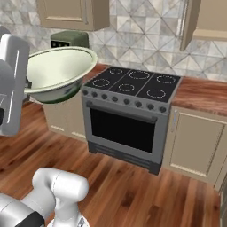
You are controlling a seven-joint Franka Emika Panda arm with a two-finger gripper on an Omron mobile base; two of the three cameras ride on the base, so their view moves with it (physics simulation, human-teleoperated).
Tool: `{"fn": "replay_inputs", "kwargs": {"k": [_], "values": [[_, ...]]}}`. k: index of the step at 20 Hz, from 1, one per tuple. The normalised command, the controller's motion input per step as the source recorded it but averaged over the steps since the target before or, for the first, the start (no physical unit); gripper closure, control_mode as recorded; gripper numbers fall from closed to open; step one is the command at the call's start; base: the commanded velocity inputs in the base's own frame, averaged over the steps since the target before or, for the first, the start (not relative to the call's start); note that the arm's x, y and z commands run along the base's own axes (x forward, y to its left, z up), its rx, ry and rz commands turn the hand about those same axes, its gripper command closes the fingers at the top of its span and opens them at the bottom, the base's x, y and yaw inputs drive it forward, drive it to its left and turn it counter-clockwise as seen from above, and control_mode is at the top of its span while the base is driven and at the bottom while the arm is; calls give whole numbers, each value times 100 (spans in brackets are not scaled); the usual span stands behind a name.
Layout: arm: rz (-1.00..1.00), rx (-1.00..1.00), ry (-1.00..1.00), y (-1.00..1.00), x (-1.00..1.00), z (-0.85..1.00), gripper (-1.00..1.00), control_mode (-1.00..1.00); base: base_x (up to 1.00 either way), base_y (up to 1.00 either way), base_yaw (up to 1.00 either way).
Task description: Move the bowls from the cabinet to the plates on the dining table.
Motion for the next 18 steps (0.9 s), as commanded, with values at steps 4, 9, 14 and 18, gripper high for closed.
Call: {"fn": "replay_inputs", "kwargs": {"k": [4, 9, 14, 18], "values": [[0, 0, 0, 0, 0, 0, 100, 100, -62, 34, 0], [0, 0, 0, 0, 0, 0, 100, 100, -62, 28, 0], [0, 0, 0, 0, 0, 0, 100, 100, -62, 25, 0], [0, 0, 0, 0, 0, 0, 100, 100, -62, 24, 0]]}}
